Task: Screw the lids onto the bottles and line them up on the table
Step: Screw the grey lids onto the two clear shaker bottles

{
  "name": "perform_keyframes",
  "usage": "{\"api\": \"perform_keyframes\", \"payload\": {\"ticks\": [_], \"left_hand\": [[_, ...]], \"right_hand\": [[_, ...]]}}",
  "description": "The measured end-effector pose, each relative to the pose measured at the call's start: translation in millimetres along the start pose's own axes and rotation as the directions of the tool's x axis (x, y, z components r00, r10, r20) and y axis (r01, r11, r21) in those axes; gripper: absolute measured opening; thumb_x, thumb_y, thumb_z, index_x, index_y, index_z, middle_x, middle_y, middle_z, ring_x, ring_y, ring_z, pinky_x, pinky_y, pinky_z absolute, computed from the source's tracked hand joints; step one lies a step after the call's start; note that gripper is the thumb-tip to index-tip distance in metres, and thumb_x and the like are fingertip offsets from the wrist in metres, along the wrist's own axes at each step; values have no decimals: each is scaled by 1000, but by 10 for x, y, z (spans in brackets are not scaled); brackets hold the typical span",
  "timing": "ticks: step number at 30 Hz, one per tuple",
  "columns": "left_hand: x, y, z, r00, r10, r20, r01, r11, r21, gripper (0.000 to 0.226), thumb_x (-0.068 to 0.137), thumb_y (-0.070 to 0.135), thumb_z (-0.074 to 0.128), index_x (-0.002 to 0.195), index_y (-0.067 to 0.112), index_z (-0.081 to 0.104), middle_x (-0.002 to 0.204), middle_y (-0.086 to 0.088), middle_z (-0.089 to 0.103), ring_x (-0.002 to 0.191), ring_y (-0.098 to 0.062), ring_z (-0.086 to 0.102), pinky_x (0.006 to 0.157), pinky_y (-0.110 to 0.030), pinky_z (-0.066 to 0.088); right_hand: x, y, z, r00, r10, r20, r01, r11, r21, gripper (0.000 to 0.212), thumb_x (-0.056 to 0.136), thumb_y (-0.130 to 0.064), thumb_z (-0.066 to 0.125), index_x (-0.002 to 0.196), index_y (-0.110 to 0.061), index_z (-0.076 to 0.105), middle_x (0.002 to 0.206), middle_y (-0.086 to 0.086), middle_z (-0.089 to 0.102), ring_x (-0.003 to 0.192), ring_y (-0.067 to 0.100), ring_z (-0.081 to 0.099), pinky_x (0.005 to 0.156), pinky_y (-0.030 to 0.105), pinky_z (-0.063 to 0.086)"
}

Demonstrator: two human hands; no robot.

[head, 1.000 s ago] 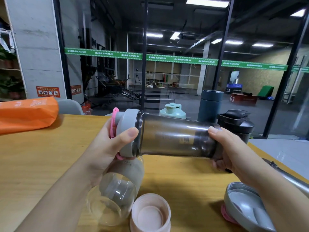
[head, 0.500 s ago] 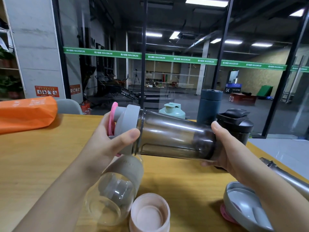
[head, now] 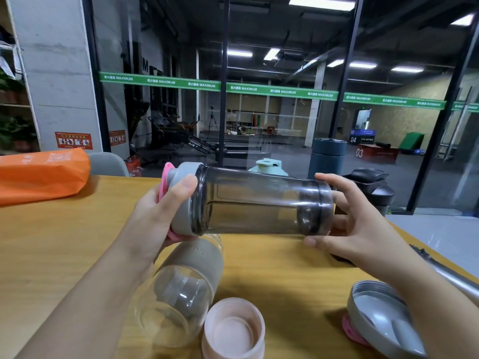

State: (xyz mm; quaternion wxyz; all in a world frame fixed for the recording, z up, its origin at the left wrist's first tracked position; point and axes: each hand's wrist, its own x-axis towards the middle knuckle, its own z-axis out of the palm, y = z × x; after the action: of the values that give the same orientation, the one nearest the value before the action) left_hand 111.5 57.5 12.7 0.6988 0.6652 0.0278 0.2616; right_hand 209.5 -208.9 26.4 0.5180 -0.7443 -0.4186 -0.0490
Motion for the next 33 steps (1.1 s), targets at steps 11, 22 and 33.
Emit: {"api": "perform_keyframes", "payload": {"ticks": [11,22,33], "left_hand": [[-33,14,9,997,44,63,-45,999,13,93,43,71,77,120,23,59,111,-16,68,92,-28,68,76,-48,54],[-28,0,49,989,118,92,-116,993,-28,93,38,70,82,118,29,56,102,-9,63,90,-28,57,79,-51,39],[-43,-44,66,973,162,166,-156,987,-46,103,20,62,89,115,55,49,91,7,69,71,-14,64,60,-25,50]], "right_hand": [[-23,11,-17,995,94,-35,-96,994,-58,77,47,-53,78,116,-57,45,107,-4,67,84,33,67,75,49,58],[-6,17,-10,971,227,-70,-231,971,-56,68,57,-69,49,103,-19,59,60,-11,54,49,1,45,57,27,37],[163,156,42,862,505,-48,-502,863,55,72,77,-72,34,69,-12,72,52,12,66,41,18,48,50,29,33]]}}
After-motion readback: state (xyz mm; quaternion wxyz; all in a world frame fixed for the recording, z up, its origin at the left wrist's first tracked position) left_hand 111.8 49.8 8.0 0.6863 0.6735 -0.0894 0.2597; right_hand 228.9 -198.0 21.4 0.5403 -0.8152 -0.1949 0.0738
